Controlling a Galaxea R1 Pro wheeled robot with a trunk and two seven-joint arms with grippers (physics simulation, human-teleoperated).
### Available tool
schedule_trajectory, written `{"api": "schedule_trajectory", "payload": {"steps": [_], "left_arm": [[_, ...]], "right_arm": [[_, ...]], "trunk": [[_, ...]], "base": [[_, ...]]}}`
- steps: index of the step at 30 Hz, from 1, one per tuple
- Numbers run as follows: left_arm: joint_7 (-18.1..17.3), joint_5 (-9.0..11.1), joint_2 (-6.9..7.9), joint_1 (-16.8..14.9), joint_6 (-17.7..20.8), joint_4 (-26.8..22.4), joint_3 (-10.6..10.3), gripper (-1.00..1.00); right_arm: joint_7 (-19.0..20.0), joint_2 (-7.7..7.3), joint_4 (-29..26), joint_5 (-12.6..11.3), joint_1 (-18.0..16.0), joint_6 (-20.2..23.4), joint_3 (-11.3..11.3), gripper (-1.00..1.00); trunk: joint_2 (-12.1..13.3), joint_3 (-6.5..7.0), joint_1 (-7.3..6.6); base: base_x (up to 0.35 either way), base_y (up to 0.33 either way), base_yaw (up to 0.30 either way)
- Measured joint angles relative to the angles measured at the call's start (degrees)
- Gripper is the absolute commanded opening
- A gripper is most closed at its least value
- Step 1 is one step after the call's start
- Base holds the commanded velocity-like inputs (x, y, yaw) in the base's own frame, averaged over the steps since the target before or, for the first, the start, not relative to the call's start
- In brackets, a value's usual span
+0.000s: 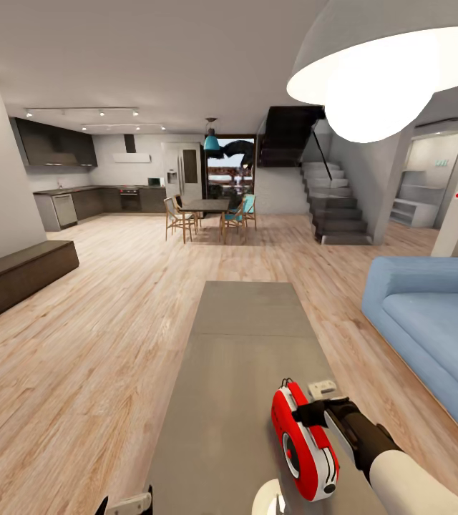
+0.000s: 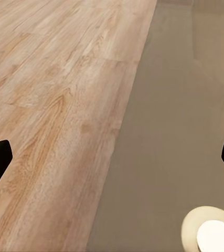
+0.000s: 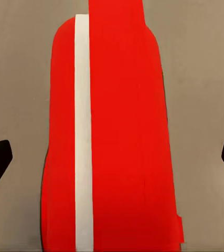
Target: Turn on the radio receiver that's on the table in the living room.
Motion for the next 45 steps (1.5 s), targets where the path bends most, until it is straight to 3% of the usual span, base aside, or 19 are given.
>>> {"api": "schedule_trajectory", "payload": {"steps": [19, 26, 45], "left_arm": [[0.08, -0.3, -0.3, -0.01, 0.0, 0.05, -0.03, 1.0], [0.22, -0.37, -0.28, -0.02, 0.0, 0.01, -0.03, 1.0], [0.0, -0.39, -0.15, -0.07, -0.08, 0.17, -0.07, 1.0]], "right_arm": [[0.04, 0.0, 1.61, 0.08, 0.0, 0.26, 0.08, 1.0], [0.04, 0.0, 2.05, 0.08, 0.0, 0.26, 0.12, 1.0], [-0.01, 0.0, 3.02, 0.09, 0.0, 0.27, 0.18, 1.0]], "trunk": [[0.0, 0.0, 0.0], [-2.79, -1.25, 1.53], [-2.81, -1.26, 1.54]], "base": [[0.0, 0.0, 0.0], [0.0, 0.0, 0.0], [0.0, 0.0, 0.0]]}}
